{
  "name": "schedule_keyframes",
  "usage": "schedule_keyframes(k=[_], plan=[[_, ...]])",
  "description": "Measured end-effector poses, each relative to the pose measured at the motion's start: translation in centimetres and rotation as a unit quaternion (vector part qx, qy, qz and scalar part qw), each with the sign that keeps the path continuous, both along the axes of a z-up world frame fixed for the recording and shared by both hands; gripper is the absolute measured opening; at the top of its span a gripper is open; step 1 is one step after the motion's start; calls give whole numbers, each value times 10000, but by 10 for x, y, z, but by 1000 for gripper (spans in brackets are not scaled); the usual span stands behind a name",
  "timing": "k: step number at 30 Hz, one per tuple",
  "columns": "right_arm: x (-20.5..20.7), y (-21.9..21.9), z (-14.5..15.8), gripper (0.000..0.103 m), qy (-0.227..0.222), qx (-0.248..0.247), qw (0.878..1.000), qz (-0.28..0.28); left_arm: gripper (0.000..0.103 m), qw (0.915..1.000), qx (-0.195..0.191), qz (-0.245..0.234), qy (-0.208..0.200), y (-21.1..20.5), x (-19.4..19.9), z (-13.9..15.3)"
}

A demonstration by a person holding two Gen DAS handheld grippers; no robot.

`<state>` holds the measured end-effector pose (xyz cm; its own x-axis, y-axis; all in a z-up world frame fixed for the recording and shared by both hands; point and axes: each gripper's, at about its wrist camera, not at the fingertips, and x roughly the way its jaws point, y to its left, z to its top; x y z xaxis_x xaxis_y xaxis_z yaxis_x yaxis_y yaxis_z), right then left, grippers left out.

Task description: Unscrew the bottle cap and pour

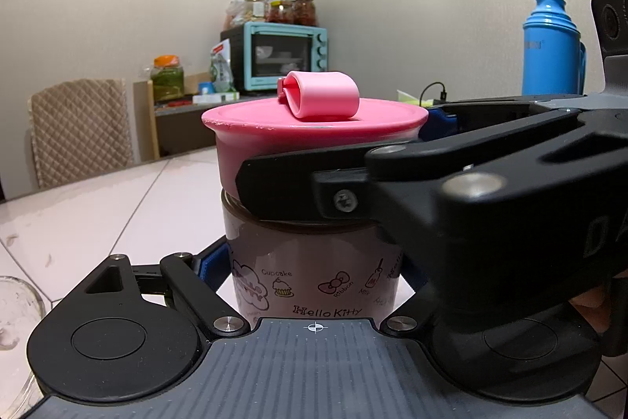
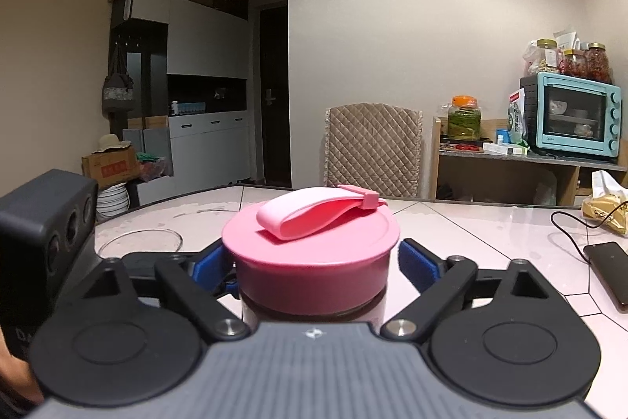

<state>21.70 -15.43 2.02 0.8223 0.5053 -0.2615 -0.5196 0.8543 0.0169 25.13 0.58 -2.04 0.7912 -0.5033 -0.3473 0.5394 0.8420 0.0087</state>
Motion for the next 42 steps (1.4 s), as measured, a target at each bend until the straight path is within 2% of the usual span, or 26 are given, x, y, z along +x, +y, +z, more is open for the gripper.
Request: schedule_keyframes(k=[6,9,14,20,25,27,29,36,42], plan=[[-1,-1,-1,85,-16,29,10000,58,90,10000,-2,-1,1,-1,-1,0],[2,-7,-1,85,-11,52,9997,257,90,10000,-4,-1,2,-1,-2,0],[13,-23,-1,85,-94,-37,9954,948,90,10000,-6,-1,2,-1,0,-1],[33,-45,-1,85,-107,-7,9815,1910,90,10000,-10,-2,4,-1,0,-1],[42,-51,7,85,11,-46,9742,2256,90,10000,-6,-4,0,-2,-1,-1],[39,-49,11,87,32,-72,9758,2186,90,10000,-11,-3,3,-2,0,-1],[32,-48,14,94,-19,-57,9803,1975,90,10000,-8,-3,2,-3,-1,-1],[2,-45,16,95,-59,52,9936,1126,90,10000,-9,-3,3,-2,-1,-2],[-8,-35,11,96,-37,110,9979,636,90,10000,-7,-2,2,-2,-1,-2]])
